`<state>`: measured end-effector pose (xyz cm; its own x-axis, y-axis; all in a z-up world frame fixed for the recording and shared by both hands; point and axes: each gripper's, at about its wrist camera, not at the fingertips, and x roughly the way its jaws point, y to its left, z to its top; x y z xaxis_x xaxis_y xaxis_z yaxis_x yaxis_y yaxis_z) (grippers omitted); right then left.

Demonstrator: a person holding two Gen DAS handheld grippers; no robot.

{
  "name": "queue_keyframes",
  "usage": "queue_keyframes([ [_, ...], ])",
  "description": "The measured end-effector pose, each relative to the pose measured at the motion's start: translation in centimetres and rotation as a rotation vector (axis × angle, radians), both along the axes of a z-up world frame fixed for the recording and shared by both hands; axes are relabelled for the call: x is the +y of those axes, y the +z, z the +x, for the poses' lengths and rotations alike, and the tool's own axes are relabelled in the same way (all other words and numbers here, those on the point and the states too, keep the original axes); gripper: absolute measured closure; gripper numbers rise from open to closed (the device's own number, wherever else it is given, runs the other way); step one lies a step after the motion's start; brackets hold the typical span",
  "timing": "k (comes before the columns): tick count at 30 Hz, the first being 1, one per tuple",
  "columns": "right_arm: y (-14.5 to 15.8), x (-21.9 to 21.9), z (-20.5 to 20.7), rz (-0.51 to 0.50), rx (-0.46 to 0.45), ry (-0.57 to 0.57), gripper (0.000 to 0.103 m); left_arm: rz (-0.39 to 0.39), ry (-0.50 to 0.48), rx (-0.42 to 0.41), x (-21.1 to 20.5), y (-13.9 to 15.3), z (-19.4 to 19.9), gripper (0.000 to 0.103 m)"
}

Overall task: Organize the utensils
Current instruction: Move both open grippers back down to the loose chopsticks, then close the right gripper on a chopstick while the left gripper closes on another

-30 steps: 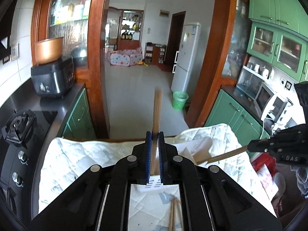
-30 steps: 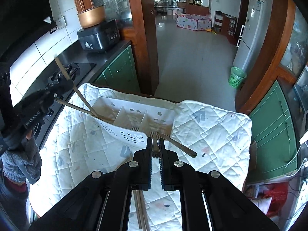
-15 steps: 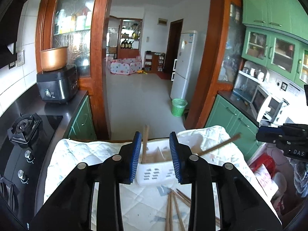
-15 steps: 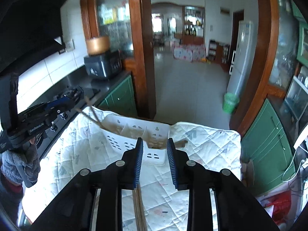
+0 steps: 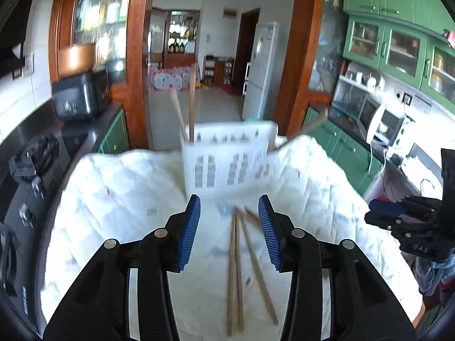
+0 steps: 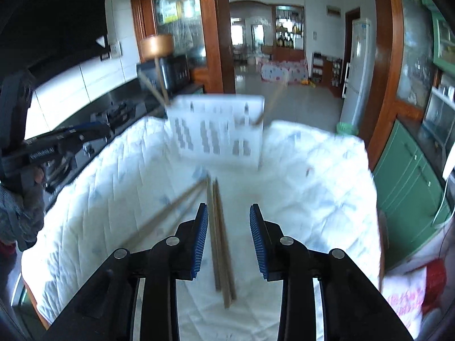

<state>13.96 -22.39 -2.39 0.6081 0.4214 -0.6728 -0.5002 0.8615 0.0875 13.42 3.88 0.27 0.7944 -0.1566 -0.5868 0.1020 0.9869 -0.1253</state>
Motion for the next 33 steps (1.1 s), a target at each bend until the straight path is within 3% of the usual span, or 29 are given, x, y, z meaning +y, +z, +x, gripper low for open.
queue_keyframes([
  [9, -6.6, 0.7, -1.3, -0.090, 0.058, 0.027, 0.080, 0.044, -0.008, 0.135, -0.1, -6.5, -1.5, 0.060],
  [15, -9.3, 0.7, -0.2, -0.102, 0.104, 0.026, 0.087, 0.032, -0.015, 0.193, -0.2, -8.8, -1.6, 0.060],
  [33, -12.0, 1.9, 1.6, -0.130, 0.147, 0.070, 0.096, 0.028, -0.050, 0.258, -0.3, -11.8, -1.2, 0.061],
])
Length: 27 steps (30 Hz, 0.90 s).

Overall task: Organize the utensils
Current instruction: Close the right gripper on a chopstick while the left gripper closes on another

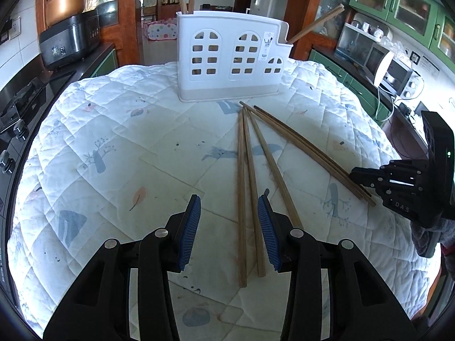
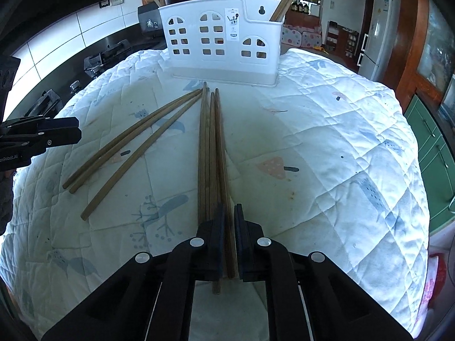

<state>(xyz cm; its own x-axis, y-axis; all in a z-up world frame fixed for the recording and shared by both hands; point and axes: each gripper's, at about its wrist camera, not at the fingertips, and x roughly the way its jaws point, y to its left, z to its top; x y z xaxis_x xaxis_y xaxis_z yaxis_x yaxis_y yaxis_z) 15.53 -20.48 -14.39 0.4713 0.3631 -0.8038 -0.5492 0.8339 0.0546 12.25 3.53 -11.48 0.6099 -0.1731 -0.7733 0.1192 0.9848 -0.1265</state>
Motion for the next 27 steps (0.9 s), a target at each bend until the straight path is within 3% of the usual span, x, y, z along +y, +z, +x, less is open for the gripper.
queue_keyframes([
  [3, 0.0, -0.1, 0.0, 0.008, 0.003, -0.003, 0.096, 0.001, -0.009, 0.010, -0.3, -0.5, 0.2, 0.061],
  [9, -0.1, 0.1, -0.1, 0.008, 0.004, 0.009, 0.097, -0.010, -0.017, 0.048, -0.5, -1.9, 1.2, 0.078],
  [13, -0.1, 0.1, -0.1, 0.010, 0.006, 0.008, 0.097, -0.014, -0.021, 0.064, -0.7, -2.5, 1.6, 0.084],
  [27, -0.1, 0.0, -0.2, 0.005, 0.003, 0.015, 0.097, -0.006, -0.037, 0.095, -1.3, -3.8, 2.0, 0.089],
])
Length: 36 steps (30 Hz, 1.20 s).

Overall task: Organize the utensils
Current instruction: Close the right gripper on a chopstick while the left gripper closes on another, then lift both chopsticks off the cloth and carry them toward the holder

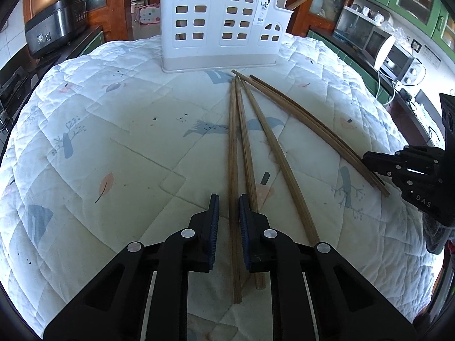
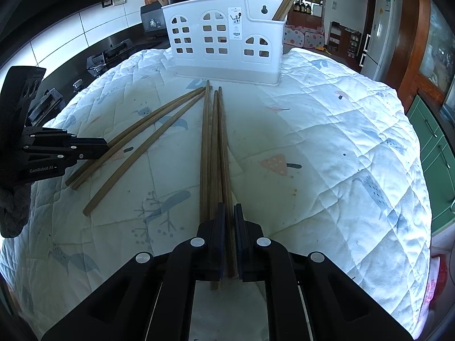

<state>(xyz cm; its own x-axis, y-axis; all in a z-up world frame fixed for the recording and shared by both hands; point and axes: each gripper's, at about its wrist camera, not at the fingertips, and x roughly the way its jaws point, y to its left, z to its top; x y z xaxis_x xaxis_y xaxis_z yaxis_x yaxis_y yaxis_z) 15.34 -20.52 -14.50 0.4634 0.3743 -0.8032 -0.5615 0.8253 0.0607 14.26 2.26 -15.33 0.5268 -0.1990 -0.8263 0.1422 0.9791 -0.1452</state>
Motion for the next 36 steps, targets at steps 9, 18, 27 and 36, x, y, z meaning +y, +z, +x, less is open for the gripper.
queue_keyframes([
  [9, -0.1, 0.0, -0.2, 0.002, 0.005, 0.005, 0.096, 0.041, -0.027, 0.034, -0.7, 0.1, 0.7, 0.089],
  [18, -0.6, 0.1, -0.3, -0.001, -0.002, 0.001, 0.096, 0.064, -0.010, 0.033, -0.9, 0.3, 0.8, 0.098],
  [27, 0.4, 0.1, -1.3, 0.006, -0.033, -0.025, 0.096, 0.025, 0.021, 0.013, -0.2, 1.0, 0.3, 0.098],
  [36, 6.0, -0.2, -2.8, 0.073, -0.141, -0.051, 0.096, -0.039, 0.024, -0.020, 0.6, 3.7, -0.6, 0.098],
])
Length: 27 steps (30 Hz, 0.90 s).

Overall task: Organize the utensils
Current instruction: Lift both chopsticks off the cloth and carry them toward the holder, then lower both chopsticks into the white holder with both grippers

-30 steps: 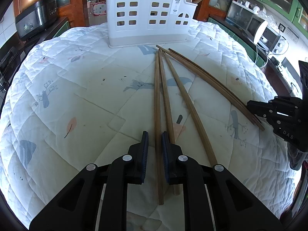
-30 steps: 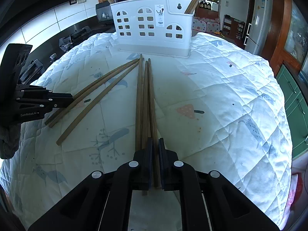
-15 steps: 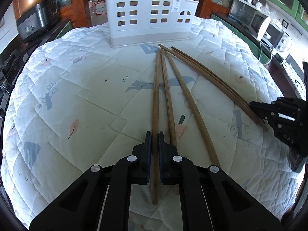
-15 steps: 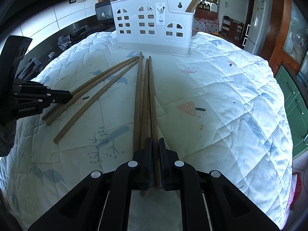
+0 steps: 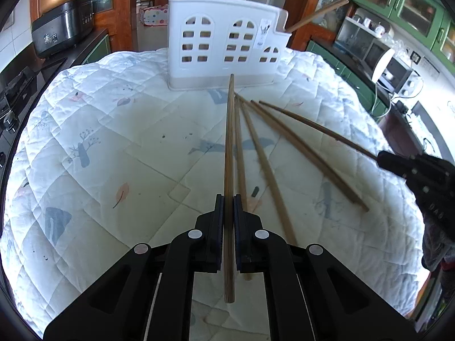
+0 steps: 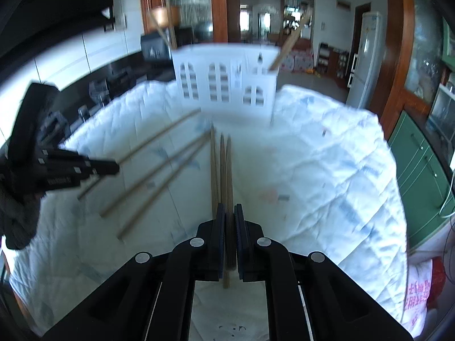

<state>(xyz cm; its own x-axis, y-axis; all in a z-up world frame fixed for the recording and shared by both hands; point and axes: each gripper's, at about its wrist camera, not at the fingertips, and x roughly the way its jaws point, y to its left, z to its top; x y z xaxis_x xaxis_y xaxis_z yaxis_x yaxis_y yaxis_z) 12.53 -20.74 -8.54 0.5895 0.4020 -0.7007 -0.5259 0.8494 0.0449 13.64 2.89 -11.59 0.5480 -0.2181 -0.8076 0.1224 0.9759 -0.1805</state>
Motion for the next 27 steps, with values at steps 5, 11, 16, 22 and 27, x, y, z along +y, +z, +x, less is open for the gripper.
queue_keyframes([
  [5, 3.5, 0.2, -0.1, 0.044, -0.059, -0.009, 0.096, 0.004, -0.015, -0.005, 0.0, 0.9, -0.4, 0.098],
  [11, 5.5, 0.6, 0.3, 0.061, -0.084, -0.004, 0.096, 0.002, -0.017, 0.002, 0.5, 1.4, -0.7, 0.098],
  [16, 6.1, 0.7, 0.6, 0.060, -0.087, -0.004, 0.096, 0.007, -0.008, -0.007, 0.8, 1.7, -0.8, 0.098],
  [22, 7.9, 0.4, 1.6, 0.084, -0.086, -0.005, 0.096, 0.004, 0.001, -0.068, 1.1, 4.0, -0.4, 0.098],
  [27, 10.3, 0.6, 2.9, 0.102, -0.083, -0.002, 0.096, 0.016, -0.010, -0.128, 1.0, 6.8, 0.6, 0.098],
])
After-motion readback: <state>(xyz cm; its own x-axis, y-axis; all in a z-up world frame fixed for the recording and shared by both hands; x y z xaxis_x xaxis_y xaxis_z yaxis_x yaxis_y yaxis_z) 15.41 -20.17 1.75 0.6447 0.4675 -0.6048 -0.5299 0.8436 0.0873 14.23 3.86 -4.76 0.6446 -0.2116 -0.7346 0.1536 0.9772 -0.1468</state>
